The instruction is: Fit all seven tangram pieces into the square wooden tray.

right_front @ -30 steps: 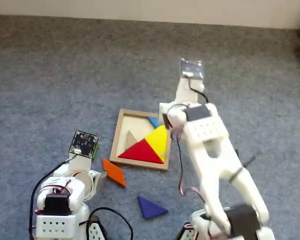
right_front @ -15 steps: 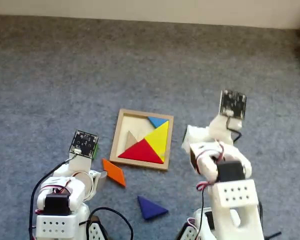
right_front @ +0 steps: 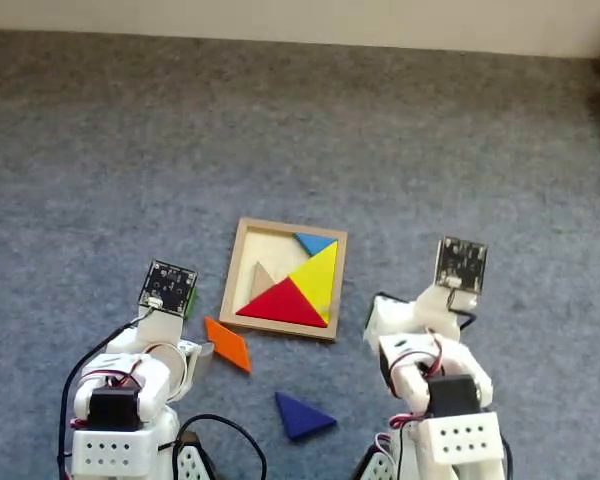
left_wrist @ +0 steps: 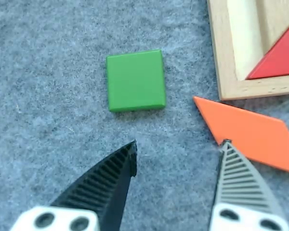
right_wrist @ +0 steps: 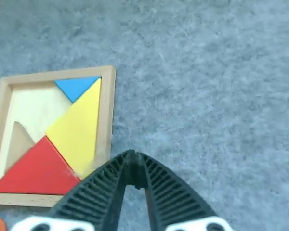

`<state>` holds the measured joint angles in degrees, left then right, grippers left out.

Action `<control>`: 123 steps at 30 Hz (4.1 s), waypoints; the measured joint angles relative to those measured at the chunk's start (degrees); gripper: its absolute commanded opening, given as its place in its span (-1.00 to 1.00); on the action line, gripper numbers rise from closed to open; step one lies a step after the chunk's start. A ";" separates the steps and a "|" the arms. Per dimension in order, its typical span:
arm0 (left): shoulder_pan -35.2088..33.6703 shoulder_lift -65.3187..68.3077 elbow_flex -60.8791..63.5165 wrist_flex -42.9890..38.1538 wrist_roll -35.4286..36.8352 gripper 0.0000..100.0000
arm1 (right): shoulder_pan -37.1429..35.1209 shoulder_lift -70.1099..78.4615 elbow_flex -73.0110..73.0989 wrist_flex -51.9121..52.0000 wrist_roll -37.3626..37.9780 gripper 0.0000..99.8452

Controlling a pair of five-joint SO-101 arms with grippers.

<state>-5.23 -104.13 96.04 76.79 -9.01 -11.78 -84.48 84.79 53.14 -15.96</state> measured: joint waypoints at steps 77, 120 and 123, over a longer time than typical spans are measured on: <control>-8.18 64.79 -38.24 -9.93 -9.05 -0.34 | -0.18 -19.52 11.25 9.85 0.00 -0.99; -2.46 91.69 -47.03 -21.89 -8.79 -0.75 | -0.18 -19.52 11.25 9.85 0.00 -0.99; -2.46 90.29 -50.20 -16.70 -8.79 -0.75 | -0.18 -19.52 11.25 9.85 0.00 -0.99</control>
<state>-7.69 -13.85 45.85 60.09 -17.80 -11.96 -104.00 96.04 62.99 -15.96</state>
